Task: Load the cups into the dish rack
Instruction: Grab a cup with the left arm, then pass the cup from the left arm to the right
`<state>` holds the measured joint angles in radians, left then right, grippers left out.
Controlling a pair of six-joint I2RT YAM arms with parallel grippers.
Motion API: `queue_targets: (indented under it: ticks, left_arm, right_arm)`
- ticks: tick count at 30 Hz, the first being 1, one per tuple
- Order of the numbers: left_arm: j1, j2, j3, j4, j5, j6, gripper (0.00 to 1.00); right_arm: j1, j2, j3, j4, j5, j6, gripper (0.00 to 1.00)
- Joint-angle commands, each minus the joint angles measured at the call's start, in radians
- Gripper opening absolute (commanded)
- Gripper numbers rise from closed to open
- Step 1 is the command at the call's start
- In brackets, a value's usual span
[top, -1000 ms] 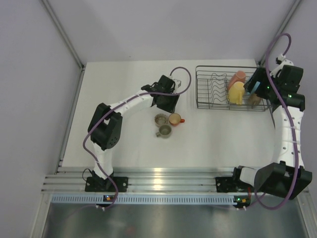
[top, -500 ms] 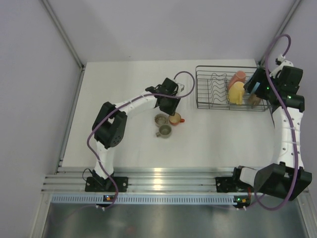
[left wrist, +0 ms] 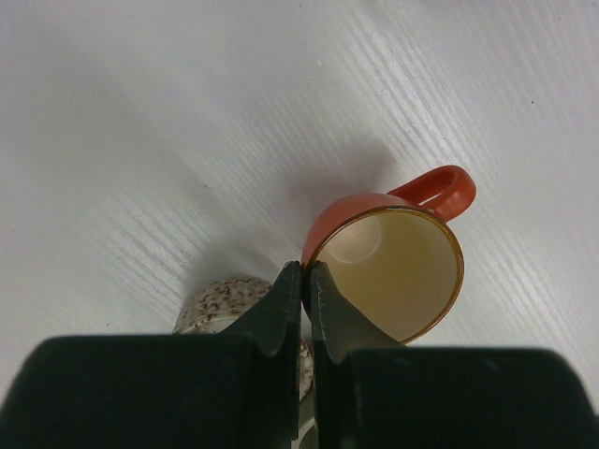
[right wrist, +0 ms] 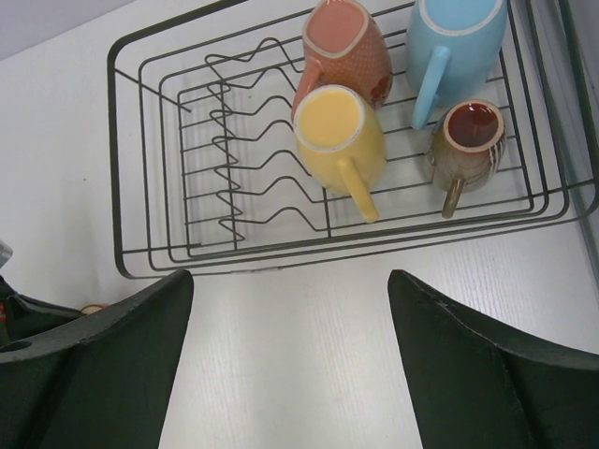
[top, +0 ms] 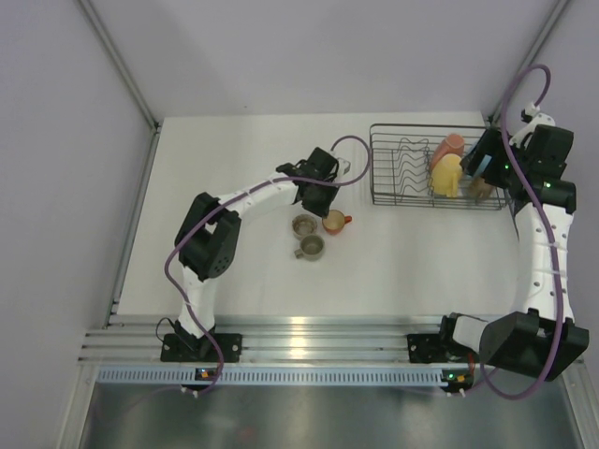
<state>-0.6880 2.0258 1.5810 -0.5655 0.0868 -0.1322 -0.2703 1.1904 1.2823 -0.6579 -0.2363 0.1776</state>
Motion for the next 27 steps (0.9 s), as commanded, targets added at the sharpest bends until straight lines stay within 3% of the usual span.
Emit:
queue_targets:
  ticks: [1,6,13,17,19,21,22,23,27]
  left_arm:
    - [-0.004,-0.058,0.062,-0.014,-0.004,-0.015,0.0]
    - [0.001,-0.15,0.099,-0.014,0.03,-0.078,0.0]
    - [0.051,-0.248,0.175,0.003,0.241,-0.266,0.0]
    - [0.094,-0.301,0.154,0.13,0.424,-0.471,0.0]
    - [0.134,-0.323,0.079,0.313,0.568,-0.59,0.0]
    - [0.159,-0.358,-0.039,0.511,0.69,-0.821,0.0]
    - [0.179,-0.371,-0.074,0.703,0.718,-0.981,0.0]
    - [0.183,-0.371,-0.102,0.789,0.734,-1.047,0.0]
    - [0.189,-0.355,-0.16,0.996,0.775,-1.26,0.0]
  right_arm:
    - [0.013,-0.014,0.032,0.06,-0.066,-0.006,0.85]
    - [0.034,-0.012,0.015,0.118,-0.174,0.014,0.84]
    - [0.155,-0.018,0.026,0.226,-0.385,-0.007,0.85]
    - [0.247,-0.026,-0.011,0.378,-0.471,0.078,0.85]
    - [0.263,-0.029,-0.037,0.447,-0.512,0.146,0.85]
    - [0.305,-0.029,-0.043,0.526,-0.537,0.192,0.85]
    - [0.328,-0.023,-0.04,0.54,-0.54,0.201,0.85]
    - [0.341,-0.018,-0.032,0.549,-0.546,0.206,0.85]
    - [0.382,0.008,0.002,0.61,-0.59,0.252,0.85]
